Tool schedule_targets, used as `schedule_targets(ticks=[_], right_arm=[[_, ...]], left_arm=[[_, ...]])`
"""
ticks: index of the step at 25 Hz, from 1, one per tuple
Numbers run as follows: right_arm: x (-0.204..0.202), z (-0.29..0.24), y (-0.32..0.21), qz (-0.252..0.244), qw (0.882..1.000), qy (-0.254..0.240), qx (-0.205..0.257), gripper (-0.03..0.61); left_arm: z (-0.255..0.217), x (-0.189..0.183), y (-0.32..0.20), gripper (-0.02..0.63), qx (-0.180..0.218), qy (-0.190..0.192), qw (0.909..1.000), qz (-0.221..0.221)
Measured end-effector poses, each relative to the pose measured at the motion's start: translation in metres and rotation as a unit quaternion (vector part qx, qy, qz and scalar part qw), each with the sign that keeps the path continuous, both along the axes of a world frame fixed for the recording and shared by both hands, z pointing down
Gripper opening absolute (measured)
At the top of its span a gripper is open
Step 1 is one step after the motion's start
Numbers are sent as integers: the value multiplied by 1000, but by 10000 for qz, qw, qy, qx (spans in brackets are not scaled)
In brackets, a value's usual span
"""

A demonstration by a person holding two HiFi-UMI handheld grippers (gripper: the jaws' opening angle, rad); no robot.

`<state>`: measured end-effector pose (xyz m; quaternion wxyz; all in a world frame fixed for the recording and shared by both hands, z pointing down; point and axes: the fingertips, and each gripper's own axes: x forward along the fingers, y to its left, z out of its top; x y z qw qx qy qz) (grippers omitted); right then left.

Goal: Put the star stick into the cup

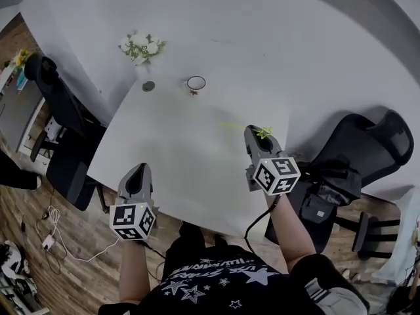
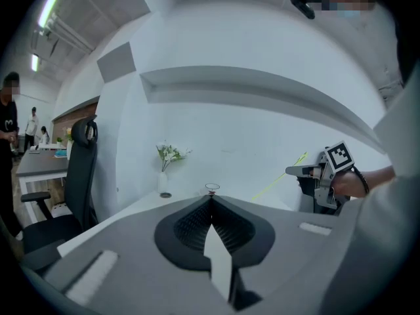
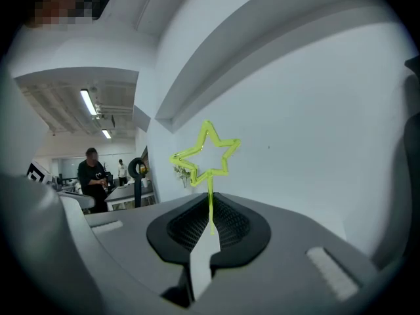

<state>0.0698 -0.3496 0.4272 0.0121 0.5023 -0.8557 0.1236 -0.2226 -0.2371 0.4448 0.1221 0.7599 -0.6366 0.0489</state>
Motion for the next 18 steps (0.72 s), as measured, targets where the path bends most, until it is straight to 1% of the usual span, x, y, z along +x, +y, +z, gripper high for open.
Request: schedule_targets(ticks=[8,13,18], right_arm=[[-42,-20,-80,184,9995,83,246,34],[-65,-23,-121,209,9993,195,249,34],[-82,-18,-154,227,9992,277,170,34]], left_arm=[[-4,-20,-91,3,150,-344,9977,560],[-8,-31,-138,3,238,-265,9967,727],[-9,-33,-175,3,304,-184,9956,869]])
